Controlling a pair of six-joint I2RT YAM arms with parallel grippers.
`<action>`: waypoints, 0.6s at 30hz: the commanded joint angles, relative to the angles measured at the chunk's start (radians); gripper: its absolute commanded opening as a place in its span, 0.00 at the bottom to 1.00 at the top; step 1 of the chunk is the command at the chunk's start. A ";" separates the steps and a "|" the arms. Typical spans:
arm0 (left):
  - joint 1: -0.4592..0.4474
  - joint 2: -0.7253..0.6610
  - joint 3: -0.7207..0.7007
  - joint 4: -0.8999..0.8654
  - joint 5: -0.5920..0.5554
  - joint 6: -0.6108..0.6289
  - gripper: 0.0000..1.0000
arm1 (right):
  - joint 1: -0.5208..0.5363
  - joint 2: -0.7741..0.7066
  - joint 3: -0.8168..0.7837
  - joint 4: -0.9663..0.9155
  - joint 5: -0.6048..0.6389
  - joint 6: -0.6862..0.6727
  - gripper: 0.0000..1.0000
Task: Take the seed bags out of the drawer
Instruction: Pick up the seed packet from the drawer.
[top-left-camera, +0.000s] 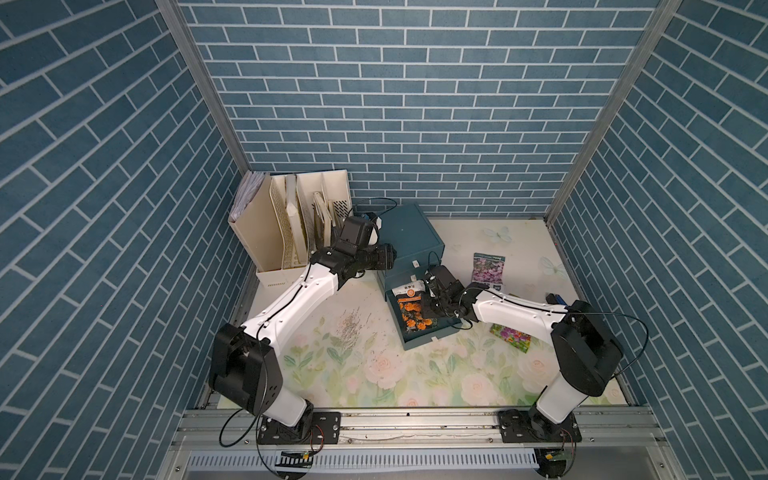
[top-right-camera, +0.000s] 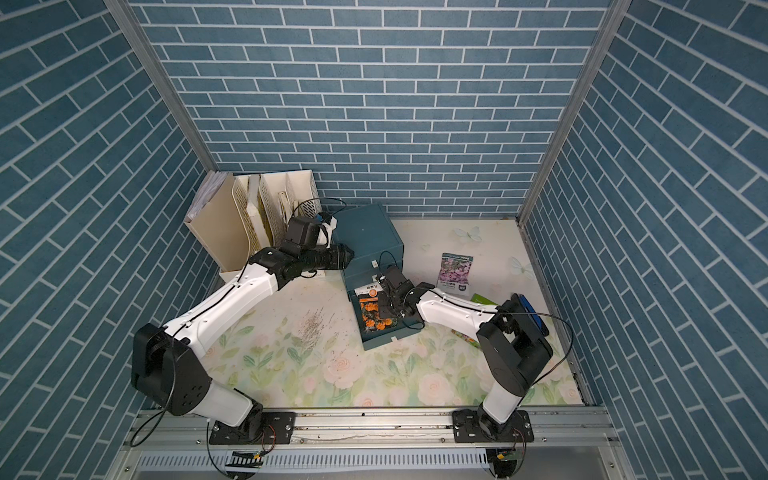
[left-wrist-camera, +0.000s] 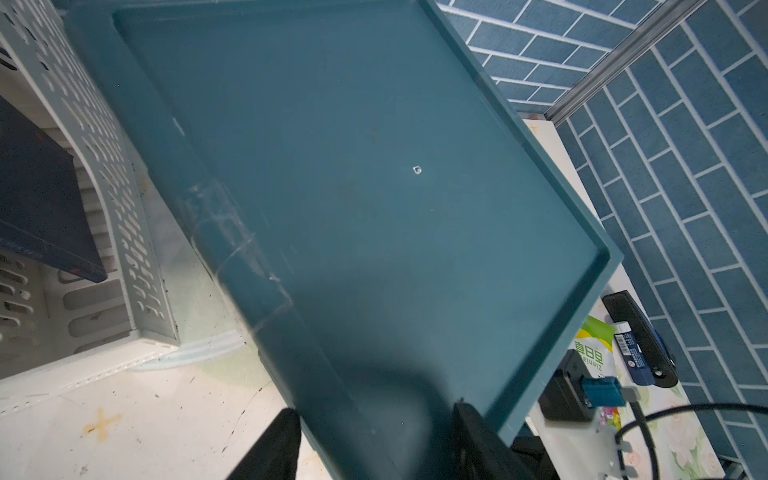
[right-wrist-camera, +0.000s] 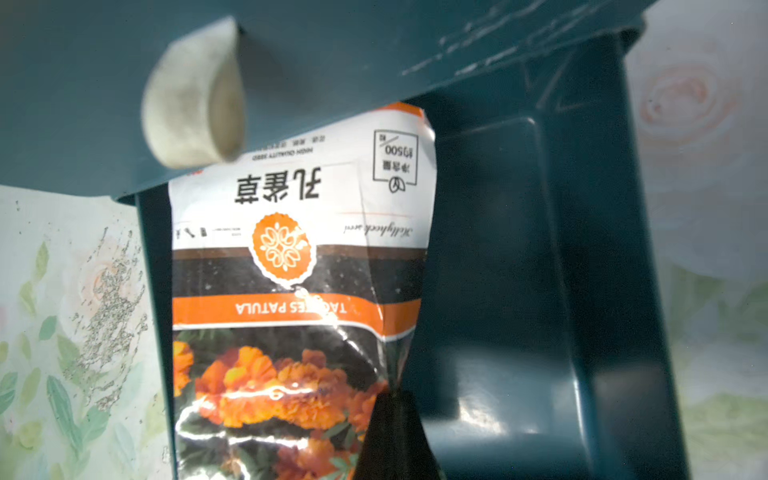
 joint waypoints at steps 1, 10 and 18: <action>-0.023 0.029 -0.049 -0.182 0.038 0.043 0.62 | -0.009 -0.027 -0.009 0.002 0.033 0.013 0.00; -0.024 0.032 -0.041 -0.184 0.038 0.047 0.61 | -0.011 -0.085 0.000 -0.041 0.027 0.019 0.00; -0.024 0.034 -0.040 -0.186 0.038 0.048 0.62 | -0.017 -0.129 0.008 -0.106 -0.015 0.019 0.00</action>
